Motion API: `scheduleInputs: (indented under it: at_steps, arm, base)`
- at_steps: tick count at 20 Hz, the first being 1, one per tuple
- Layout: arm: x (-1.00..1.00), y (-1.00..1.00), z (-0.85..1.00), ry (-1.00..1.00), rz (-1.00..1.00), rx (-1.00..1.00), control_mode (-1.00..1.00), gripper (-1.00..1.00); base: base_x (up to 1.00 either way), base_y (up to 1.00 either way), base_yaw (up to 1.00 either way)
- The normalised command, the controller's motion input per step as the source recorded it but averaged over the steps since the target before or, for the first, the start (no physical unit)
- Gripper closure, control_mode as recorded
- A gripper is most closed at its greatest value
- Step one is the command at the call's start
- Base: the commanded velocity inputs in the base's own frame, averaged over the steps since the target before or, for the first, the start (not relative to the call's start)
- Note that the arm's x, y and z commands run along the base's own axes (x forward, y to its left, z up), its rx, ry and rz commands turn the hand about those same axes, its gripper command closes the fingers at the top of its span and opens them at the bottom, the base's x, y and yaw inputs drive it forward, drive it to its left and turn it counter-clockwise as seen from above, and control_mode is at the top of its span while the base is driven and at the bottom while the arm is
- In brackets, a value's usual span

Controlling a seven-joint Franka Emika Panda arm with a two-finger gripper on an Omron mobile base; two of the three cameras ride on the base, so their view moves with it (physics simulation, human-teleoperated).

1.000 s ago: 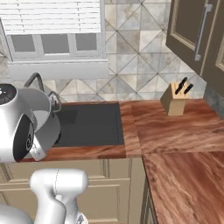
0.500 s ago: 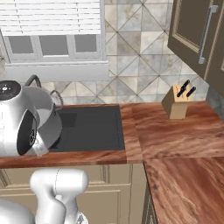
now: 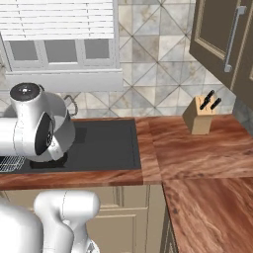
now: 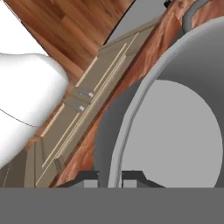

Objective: Move the pot and pan from the stove into the sink.

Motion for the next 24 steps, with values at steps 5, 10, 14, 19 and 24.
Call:
scheduleInputs:
  at_steps: [5, 10, 14, 19, 24]
  arm:
    - [0.48, 0.15, -0.06, 0.00, -0.01, 0.00, -1.00, 1.00]
    - [0.48, 0.30, -0.10, 0.00, 0.00, 0.01, -1.00, 1.00]
    - [0.52, 0.36, -0.20, 0.00, 0.00, 0.04, -1.00, 1.00]
    - [0.52, 0.29, -0.27, 0.01, 0.01, 0.04, -1.00, 1.00]
    - [0.34, 0.14, -0.17, 0.01, 0.02, 0.04, -1.00, 1.00]
  base:
    - [0.00, 0.00, 0.00]
    - [0.00, 0.00, 0.00]
    - [0.00, 0.00, 0.00]
    - [0.00, 0.00, 0.00]
    - [0.00, 0.00, 0.00]
